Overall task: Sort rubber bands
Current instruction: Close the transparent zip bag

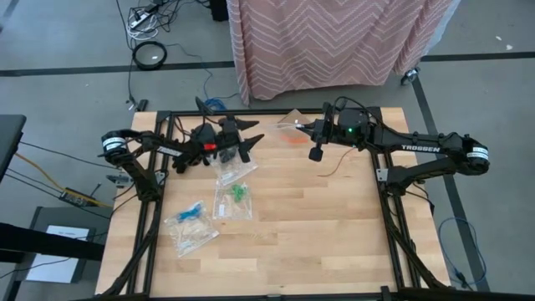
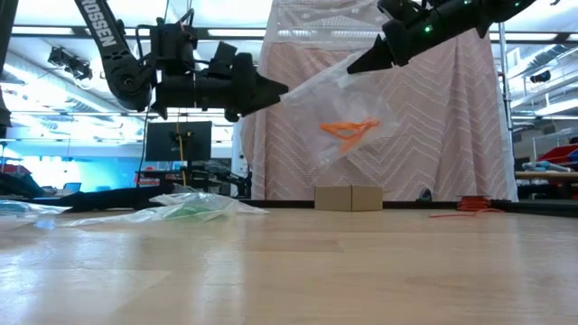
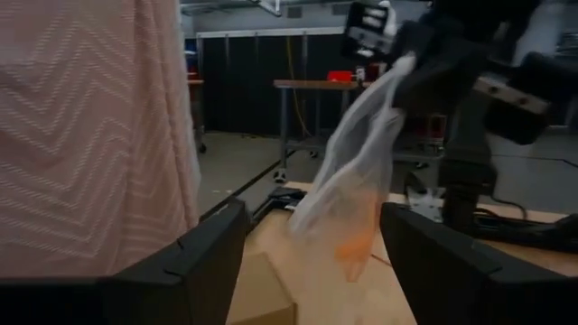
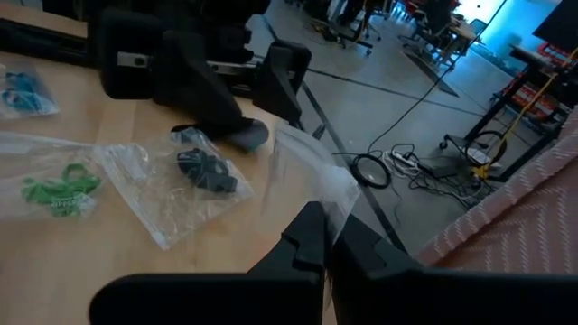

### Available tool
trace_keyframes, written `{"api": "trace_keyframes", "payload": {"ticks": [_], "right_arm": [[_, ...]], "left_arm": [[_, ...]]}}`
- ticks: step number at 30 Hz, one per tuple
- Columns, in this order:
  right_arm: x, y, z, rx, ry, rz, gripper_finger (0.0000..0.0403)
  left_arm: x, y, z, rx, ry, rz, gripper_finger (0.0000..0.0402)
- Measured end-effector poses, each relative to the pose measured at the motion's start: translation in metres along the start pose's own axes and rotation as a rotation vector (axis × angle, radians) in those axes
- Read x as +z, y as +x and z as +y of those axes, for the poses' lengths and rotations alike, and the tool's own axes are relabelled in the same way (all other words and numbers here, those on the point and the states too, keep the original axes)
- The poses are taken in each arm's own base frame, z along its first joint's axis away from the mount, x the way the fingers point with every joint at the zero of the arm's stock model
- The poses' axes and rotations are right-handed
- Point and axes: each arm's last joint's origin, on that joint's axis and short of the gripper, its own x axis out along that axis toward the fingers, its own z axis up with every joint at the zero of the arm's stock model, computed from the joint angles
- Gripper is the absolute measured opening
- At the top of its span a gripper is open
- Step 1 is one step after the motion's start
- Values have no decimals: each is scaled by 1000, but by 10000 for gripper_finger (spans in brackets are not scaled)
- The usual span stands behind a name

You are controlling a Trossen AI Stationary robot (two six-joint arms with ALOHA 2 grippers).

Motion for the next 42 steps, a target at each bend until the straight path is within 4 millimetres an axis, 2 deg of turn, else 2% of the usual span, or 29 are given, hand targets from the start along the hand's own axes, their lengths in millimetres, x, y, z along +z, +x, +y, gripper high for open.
{"api": "trace_keyframes", "payload": {"ticks": [6, 10, 12, 17, 23, 28, 37, 42], "right_arm": [[0, 0, 0, 1, 2, 3, 0], [1, 0, 0, -2, 5, -8, 0], [2, 0, -1, -9, 7, -25, 0], [2, 4, 0, -9, 14, -28, 0], [-8, 20, 8, 18, 8, 25, 0], [-11, 30, 15, 36, -8, 35, 0], [-11, 33, 17, 32, -38, 17, 0], [-11, 33, 17, 36, -44, 18, 0]], "left_arm": [[6, -1, 9, 45, -5, -62, 269], [23, 8, 10, -197, -94, -130, 269], [30, 16, 4, -282, -78, -128, 269], [52, 42, -8, -357, 42, -123, 269], [72, 72, -15, -449, 141, 73, 269], [76, 81, -12, -374, 230, 265, 269], [75, 83, -7, -340, 205, 289, 267], [76, 83, -9, -354, 204, 280, 244]]}}
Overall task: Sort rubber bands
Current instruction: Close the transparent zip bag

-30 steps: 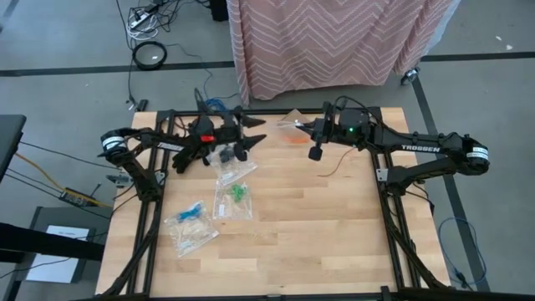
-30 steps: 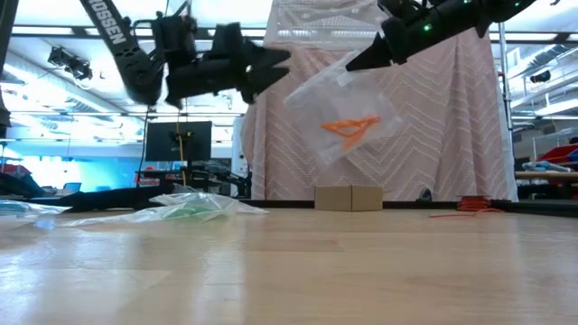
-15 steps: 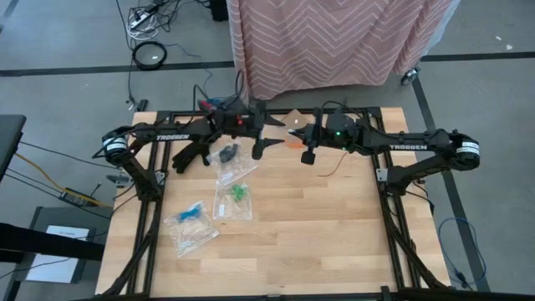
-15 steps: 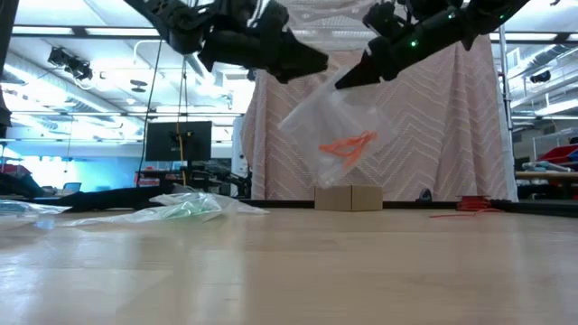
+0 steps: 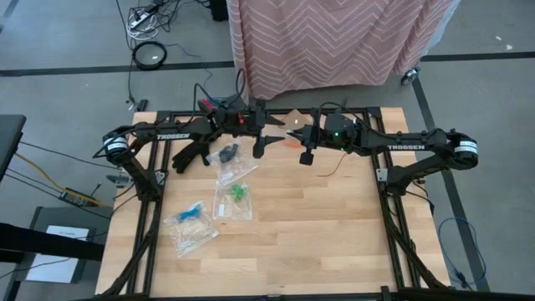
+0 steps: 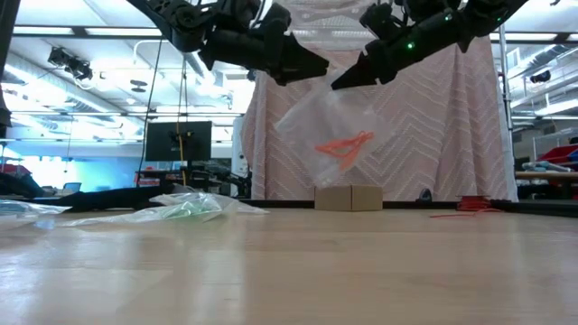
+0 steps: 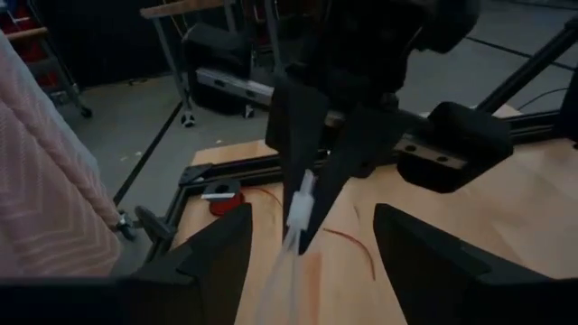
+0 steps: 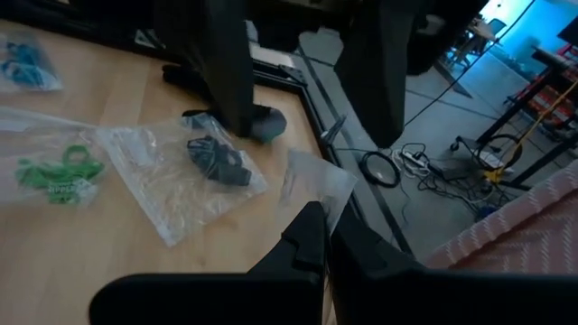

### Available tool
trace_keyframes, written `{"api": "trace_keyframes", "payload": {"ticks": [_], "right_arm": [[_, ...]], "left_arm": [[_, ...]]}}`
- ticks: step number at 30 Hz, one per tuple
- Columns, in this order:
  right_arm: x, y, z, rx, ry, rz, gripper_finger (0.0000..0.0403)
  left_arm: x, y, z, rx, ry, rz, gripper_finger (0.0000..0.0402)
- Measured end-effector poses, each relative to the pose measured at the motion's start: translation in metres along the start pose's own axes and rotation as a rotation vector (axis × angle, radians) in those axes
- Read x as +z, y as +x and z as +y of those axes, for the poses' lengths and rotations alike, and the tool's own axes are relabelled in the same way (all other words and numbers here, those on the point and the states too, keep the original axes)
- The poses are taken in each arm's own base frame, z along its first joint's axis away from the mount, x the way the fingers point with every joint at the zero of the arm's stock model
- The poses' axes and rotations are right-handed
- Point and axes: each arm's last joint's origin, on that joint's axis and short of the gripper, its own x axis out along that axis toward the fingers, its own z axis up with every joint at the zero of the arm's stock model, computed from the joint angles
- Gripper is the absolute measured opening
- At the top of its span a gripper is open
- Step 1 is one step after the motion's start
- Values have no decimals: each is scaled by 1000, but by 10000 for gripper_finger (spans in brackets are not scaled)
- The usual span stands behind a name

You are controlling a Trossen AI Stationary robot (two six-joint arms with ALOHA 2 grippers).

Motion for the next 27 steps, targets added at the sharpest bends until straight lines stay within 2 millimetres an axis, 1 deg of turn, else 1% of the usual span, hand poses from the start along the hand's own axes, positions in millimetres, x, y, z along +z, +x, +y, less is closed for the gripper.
{"api": "trace_keyframes", "payload": {"ticks": [3, 6, 13, 24, 27], "right_arm": [[1, 0, 1, 4, -1, -10, 0], [3, 0, 2, 9, -1, -24, 0], [3, 0, 3, 31, 8, -34, 0], [5, -1, 6, 51, 4, -44, 0], [5, -1, 7, 55, 3, -46, 0]], "left_arm": [[-1, 0, 0, 0, -2, 7, 228], [-2, 1, 0, 0, -3, 6, 220], [-5, 5, -4, -14, -11, 20, 218], [-2, 6, -6, 4, -7, -9, 218], [-1, 6, -5, 8, -15, -10, 210]]}}
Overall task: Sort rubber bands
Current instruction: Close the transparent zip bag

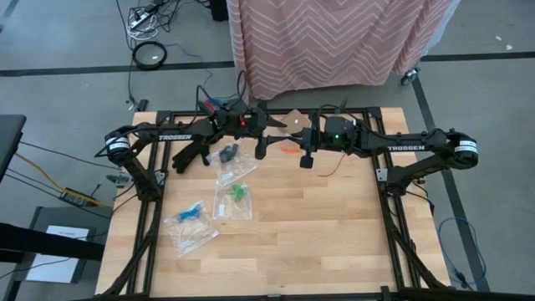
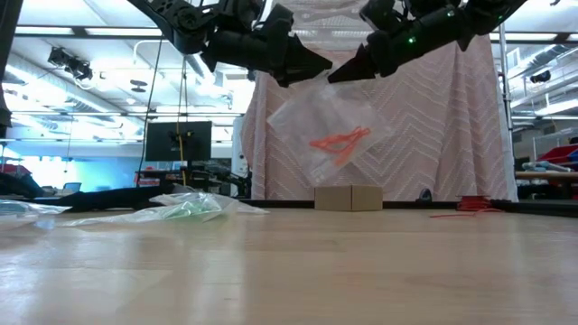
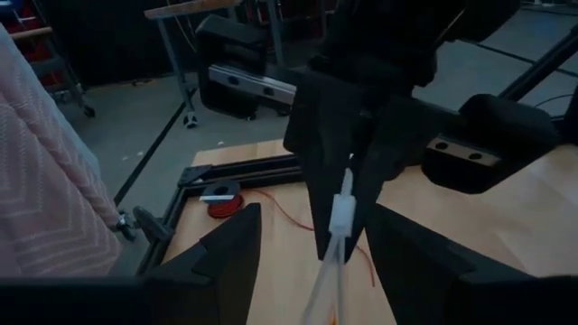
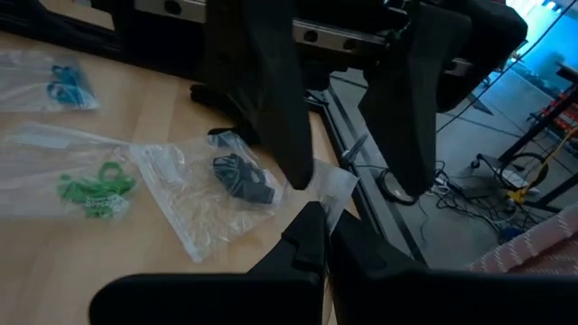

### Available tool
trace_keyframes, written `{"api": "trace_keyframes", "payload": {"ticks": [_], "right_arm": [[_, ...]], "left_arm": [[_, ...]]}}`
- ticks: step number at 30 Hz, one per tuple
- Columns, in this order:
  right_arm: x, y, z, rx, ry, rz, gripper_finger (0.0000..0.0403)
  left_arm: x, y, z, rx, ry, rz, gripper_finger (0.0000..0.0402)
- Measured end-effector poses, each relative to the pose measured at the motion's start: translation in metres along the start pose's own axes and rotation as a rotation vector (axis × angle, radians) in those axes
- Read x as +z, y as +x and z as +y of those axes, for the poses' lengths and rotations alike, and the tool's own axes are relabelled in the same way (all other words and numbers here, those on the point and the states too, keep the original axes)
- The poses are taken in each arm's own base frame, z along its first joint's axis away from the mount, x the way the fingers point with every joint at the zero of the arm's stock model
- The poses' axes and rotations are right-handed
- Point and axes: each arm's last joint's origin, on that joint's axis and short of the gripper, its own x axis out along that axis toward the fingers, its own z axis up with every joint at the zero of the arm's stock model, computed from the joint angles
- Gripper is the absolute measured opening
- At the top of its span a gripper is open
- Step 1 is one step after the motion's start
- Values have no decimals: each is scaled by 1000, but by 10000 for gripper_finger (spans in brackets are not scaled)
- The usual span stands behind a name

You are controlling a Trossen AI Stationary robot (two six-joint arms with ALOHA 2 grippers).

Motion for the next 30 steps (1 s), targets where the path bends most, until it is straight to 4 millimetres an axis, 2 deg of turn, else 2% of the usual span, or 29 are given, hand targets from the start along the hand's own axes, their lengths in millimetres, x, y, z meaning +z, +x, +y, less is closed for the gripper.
{"api": "trace_keyframes", "payload": {"ticks": [14, 24, 30], "right_arm": [[1, 0, 1, 2, -1, -4, 0], [1, 0, 1, 25, -2, -16, 0], [-1, 0, 5, 36, -14, 10, 0]], "left_arm": [[0, 0, -2, -58, -4, -6, 93], [-1, 2, -3, -90, -2, -24, 53], [-14, 12, -4, -112, -40, 0, 25]]}}
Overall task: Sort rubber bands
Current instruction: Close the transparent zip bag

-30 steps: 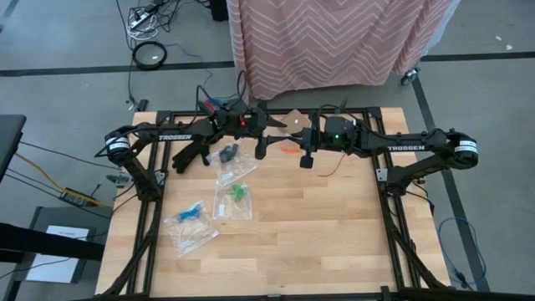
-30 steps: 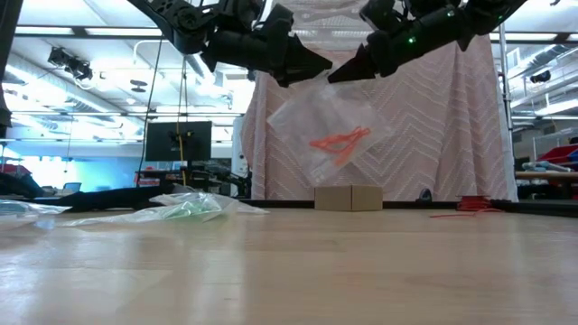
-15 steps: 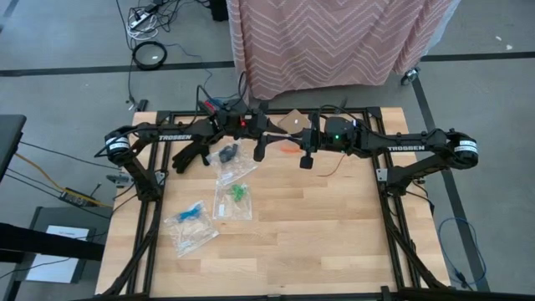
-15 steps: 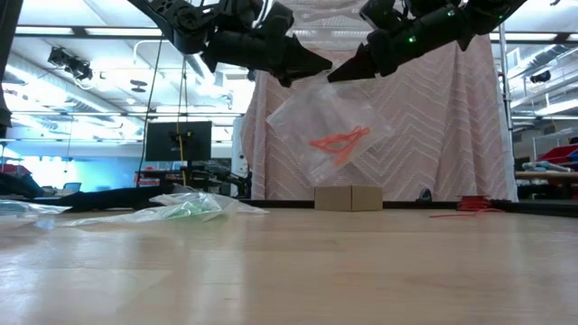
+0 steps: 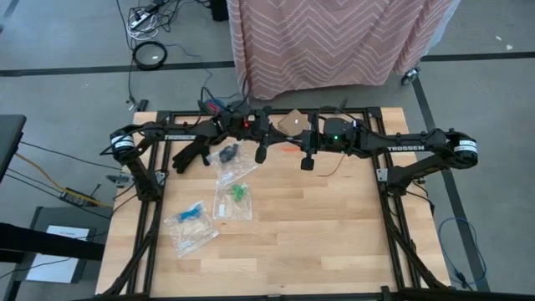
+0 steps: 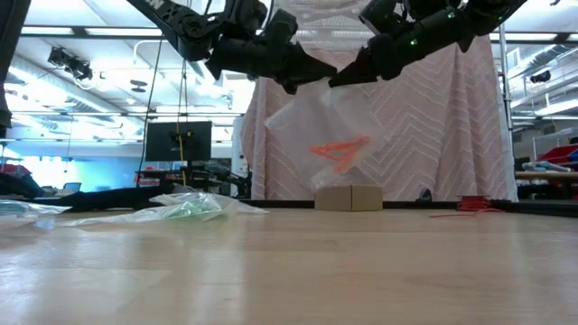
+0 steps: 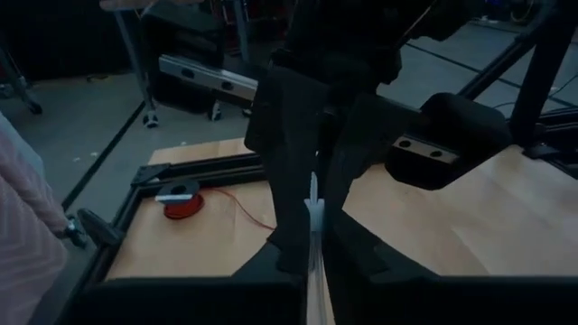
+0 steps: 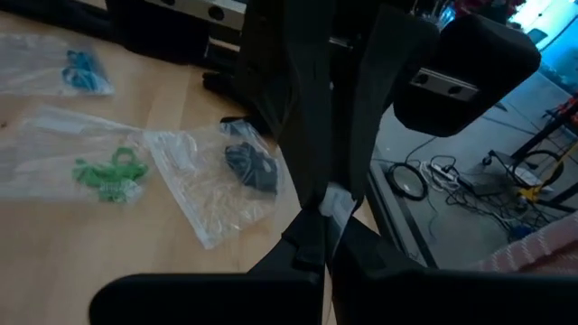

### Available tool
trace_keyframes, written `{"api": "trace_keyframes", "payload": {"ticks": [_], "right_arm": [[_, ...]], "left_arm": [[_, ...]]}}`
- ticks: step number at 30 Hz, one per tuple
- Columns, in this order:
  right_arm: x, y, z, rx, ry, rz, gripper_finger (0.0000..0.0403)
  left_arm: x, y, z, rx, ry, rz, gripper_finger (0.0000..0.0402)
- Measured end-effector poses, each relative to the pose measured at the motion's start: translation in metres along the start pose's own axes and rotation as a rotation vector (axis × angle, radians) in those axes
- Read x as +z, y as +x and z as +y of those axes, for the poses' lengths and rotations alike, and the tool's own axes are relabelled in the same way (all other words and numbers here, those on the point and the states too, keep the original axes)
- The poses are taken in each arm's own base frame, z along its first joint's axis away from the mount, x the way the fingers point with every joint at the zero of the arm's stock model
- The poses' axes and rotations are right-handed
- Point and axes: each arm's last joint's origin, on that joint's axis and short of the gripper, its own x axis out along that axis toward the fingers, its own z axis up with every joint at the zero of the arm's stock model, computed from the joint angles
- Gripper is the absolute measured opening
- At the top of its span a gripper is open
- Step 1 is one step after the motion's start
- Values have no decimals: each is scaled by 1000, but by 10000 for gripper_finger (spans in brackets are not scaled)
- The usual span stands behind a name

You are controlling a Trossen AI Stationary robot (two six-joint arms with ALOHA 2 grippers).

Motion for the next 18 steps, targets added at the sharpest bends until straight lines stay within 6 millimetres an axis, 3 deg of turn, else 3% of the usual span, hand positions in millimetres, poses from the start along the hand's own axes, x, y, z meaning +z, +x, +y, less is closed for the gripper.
{"api": "trace_keyframes", "payload": {"ticks": [18], "right_arm": [[0, 0, 4, -32, -15, 35, 0]], "left_arm": [[-9, -5, 5, 45, -111, 103, 13]]}}
